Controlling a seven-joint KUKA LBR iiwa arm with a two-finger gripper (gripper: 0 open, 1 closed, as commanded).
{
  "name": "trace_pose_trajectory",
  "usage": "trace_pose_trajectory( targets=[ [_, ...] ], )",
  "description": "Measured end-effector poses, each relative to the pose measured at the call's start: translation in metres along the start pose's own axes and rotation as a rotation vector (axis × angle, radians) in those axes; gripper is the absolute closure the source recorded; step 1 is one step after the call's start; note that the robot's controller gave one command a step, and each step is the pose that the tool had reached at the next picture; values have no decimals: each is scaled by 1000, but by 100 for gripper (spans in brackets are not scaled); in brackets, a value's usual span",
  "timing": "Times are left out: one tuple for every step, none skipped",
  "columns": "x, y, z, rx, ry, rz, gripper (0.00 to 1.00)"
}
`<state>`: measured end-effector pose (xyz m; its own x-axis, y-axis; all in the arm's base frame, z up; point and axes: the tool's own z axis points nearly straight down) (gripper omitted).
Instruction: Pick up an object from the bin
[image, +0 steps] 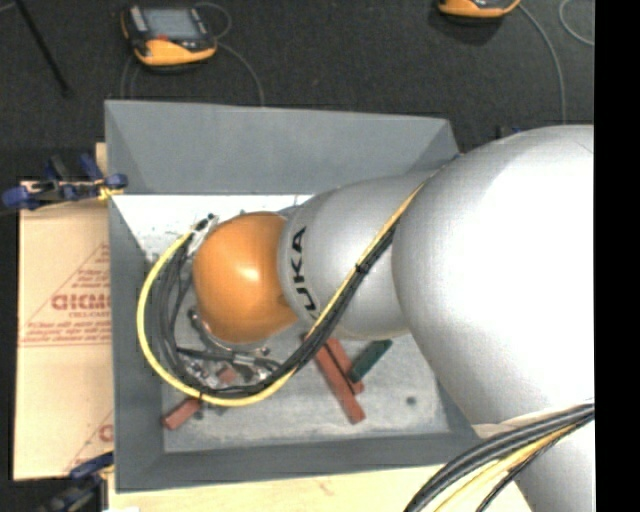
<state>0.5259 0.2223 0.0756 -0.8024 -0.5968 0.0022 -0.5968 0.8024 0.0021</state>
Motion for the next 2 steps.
trace_pose_trajectory(
  targets=[
    [1,0,-22,0,5,1,100],
    [0,0,-43,2,0,1,100]
  ],
)
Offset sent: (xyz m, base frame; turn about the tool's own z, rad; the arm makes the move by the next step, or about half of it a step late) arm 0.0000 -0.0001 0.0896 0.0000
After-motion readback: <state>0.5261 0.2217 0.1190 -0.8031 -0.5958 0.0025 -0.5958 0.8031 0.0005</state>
